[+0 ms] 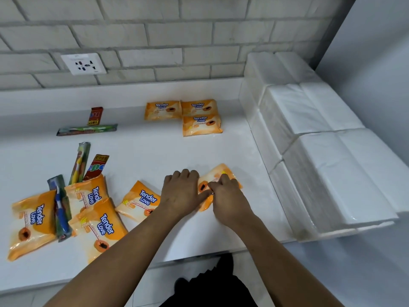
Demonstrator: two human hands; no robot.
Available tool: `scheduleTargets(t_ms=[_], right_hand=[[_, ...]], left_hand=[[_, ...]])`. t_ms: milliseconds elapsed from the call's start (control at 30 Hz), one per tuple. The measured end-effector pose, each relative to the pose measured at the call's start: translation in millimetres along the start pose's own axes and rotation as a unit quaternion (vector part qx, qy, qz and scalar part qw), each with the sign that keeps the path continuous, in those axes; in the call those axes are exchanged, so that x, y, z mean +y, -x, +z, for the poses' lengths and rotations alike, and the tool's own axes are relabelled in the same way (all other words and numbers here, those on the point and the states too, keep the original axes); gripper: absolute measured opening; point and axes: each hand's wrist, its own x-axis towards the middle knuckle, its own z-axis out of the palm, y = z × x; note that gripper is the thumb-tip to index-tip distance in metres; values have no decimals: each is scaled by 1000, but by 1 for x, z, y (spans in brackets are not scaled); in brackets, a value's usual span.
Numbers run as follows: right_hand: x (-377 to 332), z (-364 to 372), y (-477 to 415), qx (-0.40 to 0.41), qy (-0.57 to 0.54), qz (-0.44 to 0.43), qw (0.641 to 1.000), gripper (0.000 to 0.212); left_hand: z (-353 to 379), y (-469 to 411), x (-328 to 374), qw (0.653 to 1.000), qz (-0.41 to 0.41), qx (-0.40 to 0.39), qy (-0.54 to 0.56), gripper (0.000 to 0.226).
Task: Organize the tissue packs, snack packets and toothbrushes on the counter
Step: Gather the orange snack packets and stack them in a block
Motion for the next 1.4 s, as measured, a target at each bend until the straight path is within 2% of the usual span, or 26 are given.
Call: scheduleTargets(t_ms=[167,367,533,700,867,1067,1200,1400], right_hand=[[-18,-6,-31,-20,46,-35,998,32],[-32,-10,-69,-30,72,-30,996,30],[-42,-6,-102,-31,84,-57,994,35],[-50,4,-134,-29,106,-127,986,46],[-61,9,-166,-31,58,-181,981,56],[-68,20,-201,5,3,-223,975,57],[-68,24,-225,38,36,-244,968,52],[-61,16,-243,55,113,-221,967,54]], left_hand=[[-2,-9,-14,998,-57,9,-5,58],[-6,-12,-29,994,-52,0,96,33],[-6,-22,-60,990,-28,73,114,38],[-13,-35,-90,997,41,21,63,60],[-21,-43,-108,1000,18,24,-2,51],[-23,-58,-127,1000,-15,20,2,60],[-25,-75,-136,1000,-21,5,3,64],[-32,-102,-144,1000,-23,-11,6,64]])
